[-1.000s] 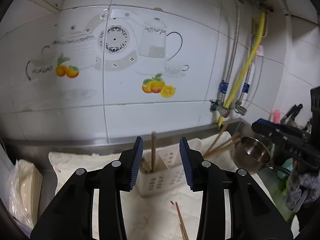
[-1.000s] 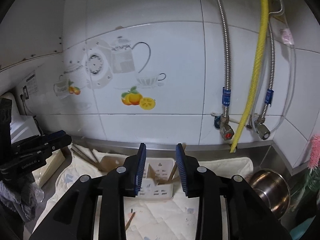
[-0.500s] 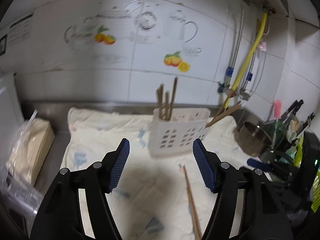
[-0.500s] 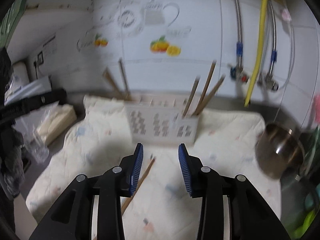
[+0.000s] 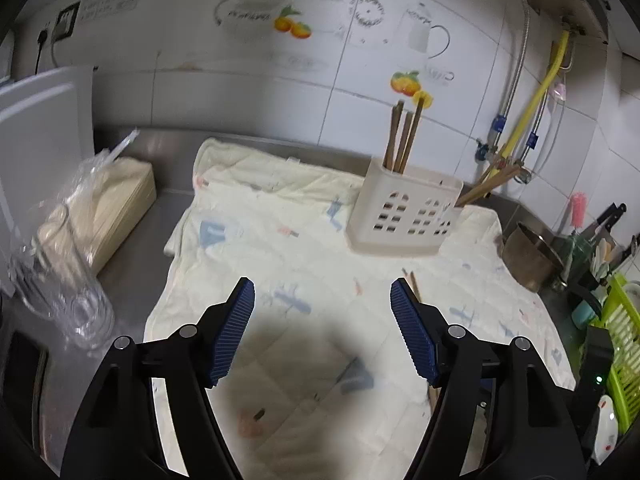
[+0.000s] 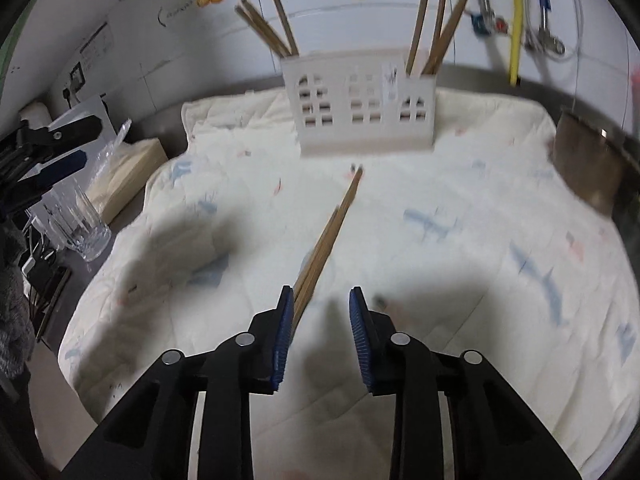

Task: Organize utensils
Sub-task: 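Move both tools down toward the last two chopsticks on the mat, then grasp a chopstick with the right tool while the left tool grasps the other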

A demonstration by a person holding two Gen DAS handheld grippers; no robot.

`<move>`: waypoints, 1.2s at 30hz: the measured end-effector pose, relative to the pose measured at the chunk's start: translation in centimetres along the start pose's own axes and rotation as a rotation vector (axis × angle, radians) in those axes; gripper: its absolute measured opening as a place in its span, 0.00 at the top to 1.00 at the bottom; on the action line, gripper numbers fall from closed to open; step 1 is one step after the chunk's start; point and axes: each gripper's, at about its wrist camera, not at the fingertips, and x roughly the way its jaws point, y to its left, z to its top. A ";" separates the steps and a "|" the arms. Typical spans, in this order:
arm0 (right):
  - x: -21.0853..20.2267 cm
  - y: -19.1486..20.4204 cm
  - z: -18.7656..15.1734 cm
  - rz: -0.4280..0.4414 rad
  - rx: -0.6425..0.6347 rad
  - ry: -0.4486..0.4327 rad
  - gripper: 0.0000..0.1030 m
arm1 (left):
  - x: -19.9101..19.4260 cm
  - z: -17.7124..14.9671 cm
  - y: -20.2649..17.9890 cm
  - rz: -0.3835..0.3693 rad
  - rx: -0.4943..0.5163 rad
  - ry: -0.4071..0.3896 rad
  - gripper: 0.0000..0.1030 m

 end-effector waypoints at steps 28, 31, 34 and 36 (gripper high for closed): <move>3.4 2.2 -0.4 -0.110 0.084 0.080 0.89 | 1.5 -3.7 3.5 -0.059 -0.053 0.096 0.29; 4.0 2.6 -0.4 -0.139 0.065 0.090 0.91 | 1.5 -4.0 3.7 -0.063 -0.061 0.100 0.29; 4.2 3.0 -0.4 -0.166 0.036 0.081 0.91 | 1.4 -4.4 3.6 -0.065 -0.062 0.106 0.29; 4.3 3.0 -0.4 -0.169 0.022 0.071 0.91 | 1.3 -4.6 3.5 -0.069 -0.064 0.110 0.29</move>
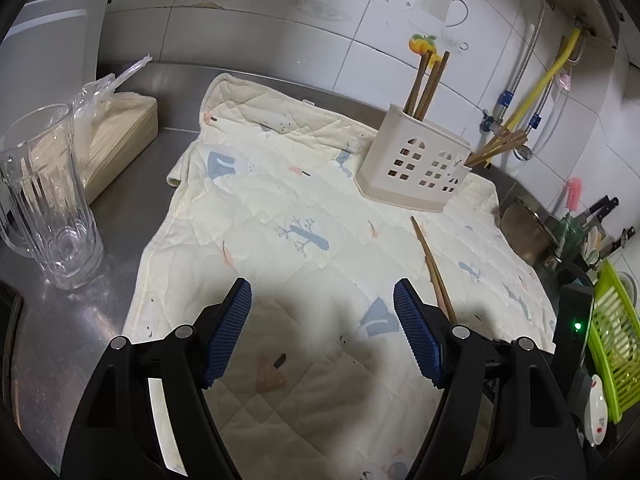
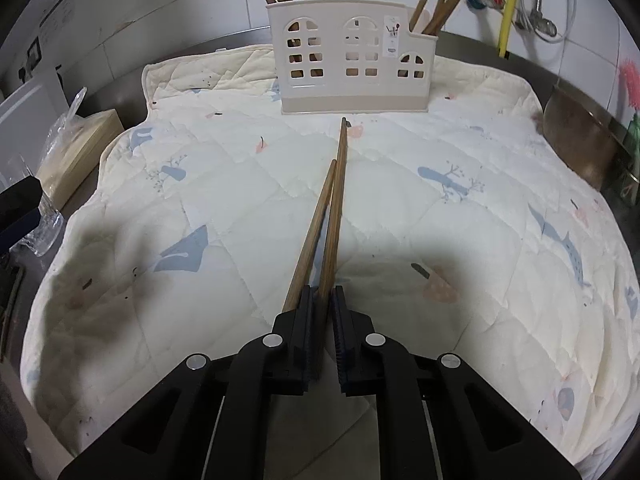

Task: Organize utensils
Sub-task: 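Grasp a chopstick with the right tool while the left tool grasps the other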

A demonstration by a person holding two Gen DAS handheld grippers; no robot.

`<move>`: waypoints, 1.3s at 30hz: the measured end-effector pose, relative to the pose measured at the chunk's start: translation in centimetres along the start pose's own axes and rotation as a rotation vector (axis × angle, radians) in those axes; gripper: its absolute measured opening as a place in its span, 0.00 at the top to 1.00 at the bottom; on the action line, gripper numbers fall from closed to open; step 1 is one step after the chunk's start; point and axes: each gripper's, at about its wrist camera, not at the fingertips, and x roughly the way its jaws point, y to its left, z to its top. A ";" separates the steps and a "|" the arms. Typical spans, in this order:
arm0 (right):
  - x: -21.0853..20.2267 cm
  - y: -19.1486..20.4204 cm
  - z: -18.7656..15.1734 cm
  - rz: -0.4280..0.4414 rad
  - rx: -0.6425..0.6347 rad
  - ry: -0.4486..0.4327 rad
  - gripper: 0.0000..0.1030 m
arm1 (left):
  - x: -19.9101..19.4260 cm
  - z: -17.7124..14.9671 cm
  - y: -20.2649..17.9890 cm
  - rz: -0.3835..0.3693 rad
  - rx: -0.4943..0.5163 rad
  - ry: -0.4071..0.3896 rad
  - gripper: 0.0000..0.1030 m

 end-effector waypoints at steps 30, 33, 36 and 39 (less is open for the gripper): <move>-8.5 -6.7 0.0 0.060 -0.003 -0.211 0.94 | 3.5 -9.3 -11.3 -0.164 0.161 0.213 0.48; -9.4 -7.3 0.2 0.062 0.001 -0.236 0.94 | 4.0 -9.5 -11.6 -0.171 0.158 0.230 0.66; -9.9 -7.9 0.3 0.069 0.010 -0.251 0.94 | 4.5 -9.7 -12.0 -0.163 0.164 0.243 0.71; -9.9 -8.1 0.3 0.075 0.014 -0.253 0.94 | 5.1 -9.6 -12.2 -0.149 0.160 0.253 0.72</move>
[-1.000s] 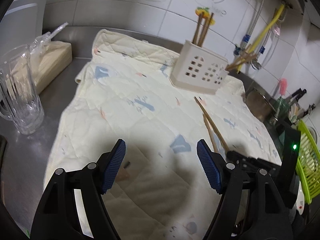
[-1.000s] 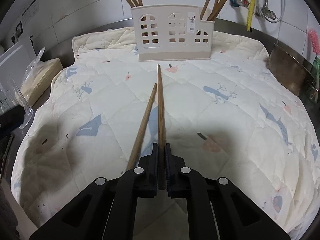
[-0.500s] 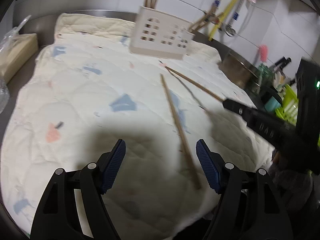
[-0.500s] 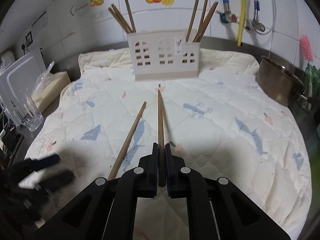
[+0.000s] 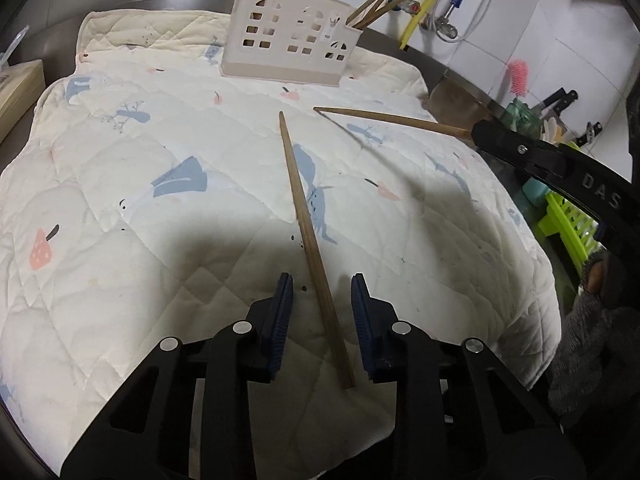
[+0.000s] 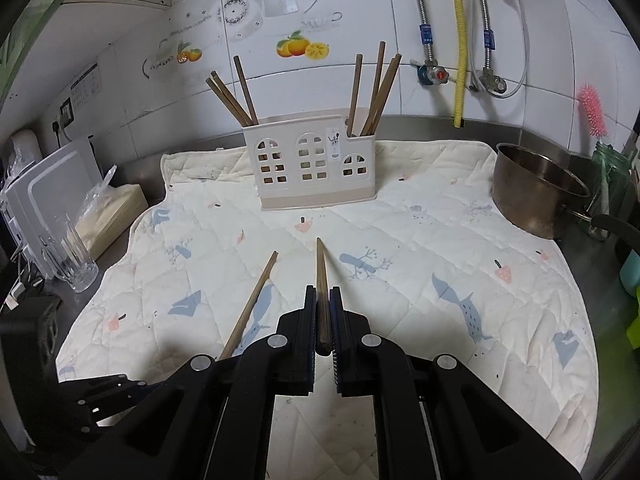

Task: Organize utensils
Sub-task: 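Grasp a chopstick with the right tool while the left tool grasps the other, then lift both chopsticks upright and carry them above the white holder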

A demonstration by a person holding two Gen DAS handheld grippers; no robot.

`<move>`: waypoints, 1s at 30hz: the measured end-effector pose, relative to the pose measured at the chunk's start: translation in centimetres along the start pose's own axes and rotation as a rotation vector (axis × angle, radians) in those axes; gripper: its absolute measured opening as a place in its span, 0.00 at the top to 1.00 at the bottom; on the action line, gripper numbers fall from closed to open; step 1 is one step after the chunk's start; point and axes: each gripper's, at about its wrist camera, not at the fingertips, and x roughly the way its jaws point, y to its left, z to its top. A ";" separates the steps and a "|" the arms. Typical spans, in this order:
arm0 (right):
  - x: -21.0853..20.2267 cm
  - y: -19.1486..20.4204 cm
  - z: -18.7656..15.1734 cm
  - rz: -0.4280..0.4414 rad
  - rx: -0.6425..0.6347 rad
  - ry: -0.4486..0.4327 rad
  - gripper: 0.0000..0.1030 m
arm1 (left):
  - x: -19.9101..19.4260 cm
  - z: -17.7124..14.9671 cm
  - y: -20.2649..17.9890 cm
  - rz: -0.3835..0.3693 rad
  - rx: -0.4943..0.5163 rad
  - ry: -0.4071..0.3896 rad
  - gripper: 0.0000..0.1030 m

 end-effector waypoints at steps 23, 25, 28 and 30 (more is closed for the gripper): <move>-0.8 0.2 3.0 0.013 -0.058 -0.050 0.94 | -5.9 7.3 0.3 0.027 0.083 -0.132 0.94; -0.9 0.1 4.0 0.019 -0.069 -0.058 0.94 | -6.6 8.7 0.3 0.018 0.096 -0.157 0.94; -0.6 0.0 5.2 0.032 -0.079 -0.061 0.94 | -6.8 10.8 0.3 0.001 0.101 -0.169 0.94; -0.4 -0.2 6.1 0.047 -0.075 -0.061 0.94 | -6.7 12.0 0.3 0.007 0.105 -0.177 0.94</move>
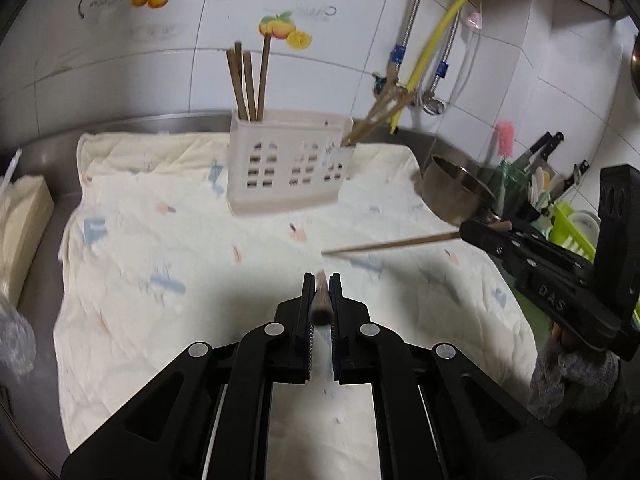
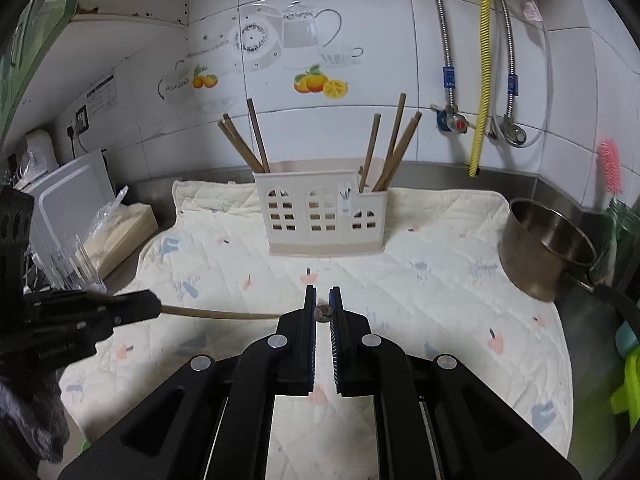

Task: Organize utensils
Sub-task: 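Lift both chopsticks upright and carry them above the white holder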

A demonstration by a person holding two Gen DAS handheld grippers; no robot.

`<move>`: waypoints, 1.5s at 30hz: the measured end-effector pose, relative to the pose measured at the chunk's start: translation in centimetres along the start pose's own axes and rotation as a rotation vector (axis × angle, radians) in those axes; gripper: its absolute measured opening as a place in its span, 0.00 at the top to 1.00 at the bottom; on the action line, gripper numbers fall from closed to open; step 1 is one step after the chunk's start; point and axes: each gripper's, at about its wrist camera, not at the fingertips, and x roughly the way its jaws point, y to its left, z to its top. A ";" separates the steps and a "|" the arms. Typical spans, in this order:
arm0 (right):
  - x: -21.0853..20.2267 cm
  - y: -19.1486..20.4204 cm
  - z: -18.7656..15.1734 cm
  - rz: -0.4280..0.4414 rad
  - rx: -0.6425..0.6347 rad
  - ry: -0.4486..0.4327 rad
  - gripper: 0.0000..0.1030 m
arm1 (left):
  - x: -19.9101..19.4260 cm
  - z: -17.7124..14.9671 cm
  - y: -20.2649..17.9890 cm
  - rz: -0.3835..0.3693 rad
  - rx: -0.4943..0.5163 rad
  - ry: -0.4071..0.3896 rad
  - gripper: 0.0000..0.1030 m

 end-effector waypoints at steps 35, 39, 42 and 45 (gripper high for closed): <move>0.2 -2.3 18.4 0.094 -0.104 -0.098 0.97 | -0.8 21.1 -1.8 0.109 0.140 -0.224 0.94; 0.5 -2.3 18.7 0.088 -0.113 -0.103 0.99 | 0.9 21.3 -1.4 0.139 0.139 -0.215 0.94; 1.5 -2.6 17.6 0.085 -0.103 -0.079 0.98 | 1.7 21.2 -0.9 0.149 0.135 -0.210 0.94; 2.7 -3.0 16.3 0.084 -0.098 -0.052 0.97 | 2.5 21.1 -0.4 0.158 0.129 -0.204 0.94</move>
